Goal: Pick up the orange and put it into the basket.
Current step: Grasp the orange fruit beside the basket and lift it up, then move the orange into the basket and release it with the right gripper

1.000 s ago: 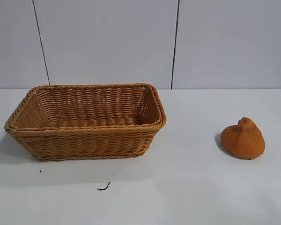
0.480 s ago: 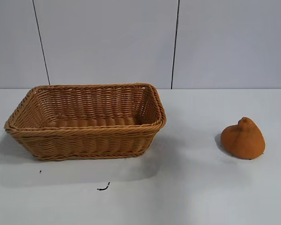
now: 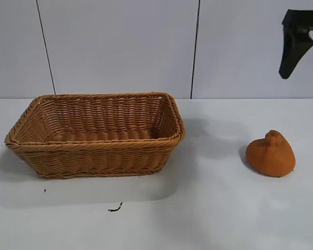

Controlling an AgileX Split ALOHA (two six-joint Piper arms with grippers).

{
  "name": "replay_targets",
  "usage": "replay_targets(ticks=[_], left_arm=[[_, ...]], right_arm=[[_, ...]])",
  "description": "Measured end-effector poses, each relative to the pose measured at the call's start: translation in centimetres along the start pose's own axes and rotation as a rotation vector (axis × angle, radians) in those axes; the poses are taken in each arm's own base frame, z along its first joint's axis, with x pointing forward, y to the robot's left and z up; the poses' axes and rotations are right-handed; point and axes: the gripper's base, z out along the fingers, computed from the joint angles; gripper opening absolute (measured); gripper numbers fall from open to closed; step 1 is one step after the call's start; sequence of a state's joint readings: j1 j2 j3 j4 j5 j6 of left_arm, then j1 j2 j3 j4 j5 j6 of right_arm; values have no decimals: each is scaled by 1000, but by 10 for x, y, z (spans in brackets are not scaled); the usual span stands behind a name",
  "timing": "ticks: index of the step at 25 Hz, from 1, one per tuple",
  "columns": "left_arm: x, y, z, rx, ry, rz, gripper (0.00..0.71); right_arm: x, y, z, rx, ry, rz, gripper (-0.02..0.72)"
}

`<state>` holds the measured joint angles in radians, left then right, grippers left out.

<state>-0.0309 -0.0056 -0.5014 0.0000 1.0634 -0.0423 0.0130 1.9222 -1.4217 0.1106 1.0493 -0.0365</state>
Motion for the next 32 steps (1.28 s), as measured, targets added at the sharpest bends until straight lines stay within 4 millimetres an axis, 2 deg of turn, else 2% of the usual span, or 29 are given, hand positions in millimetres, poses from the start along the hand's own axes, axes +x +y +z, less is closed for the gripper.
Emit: replay_targets(ticks=[10,12,14,15,17,20,21,27,30,32], left_arm=[[0,0,0,0,0,0,666],[0,0,0,0,0,0,666],[0,0,0,0,0,0,666],[0,0,0,0,0,0,666],[0,0,0,0,0,0,666],[0,0,0,0,0,0,666],[0,0,0,0,0,0,666],[0,0,0,0,0,0,666],[0,0,0,0,0,0,666],[0,0,0,0,0,0,666]], right_arm=[[-15,-1,82,14,31,3,681],[-16,-2,94,17,41,4,665],[-15,-3,101,18,53,6,616],[-15,-3,102,17,55,8,578],[-15,-3,102,19,57,6,438],[-16,-3,99,23,63,2,158],[-16,-3,95,25,64,0,97],[-28,-2,74,46,96,-26,91],[-41,-1,51,61,61,-43,91],[-51,1,28,59,8,-46,91]])
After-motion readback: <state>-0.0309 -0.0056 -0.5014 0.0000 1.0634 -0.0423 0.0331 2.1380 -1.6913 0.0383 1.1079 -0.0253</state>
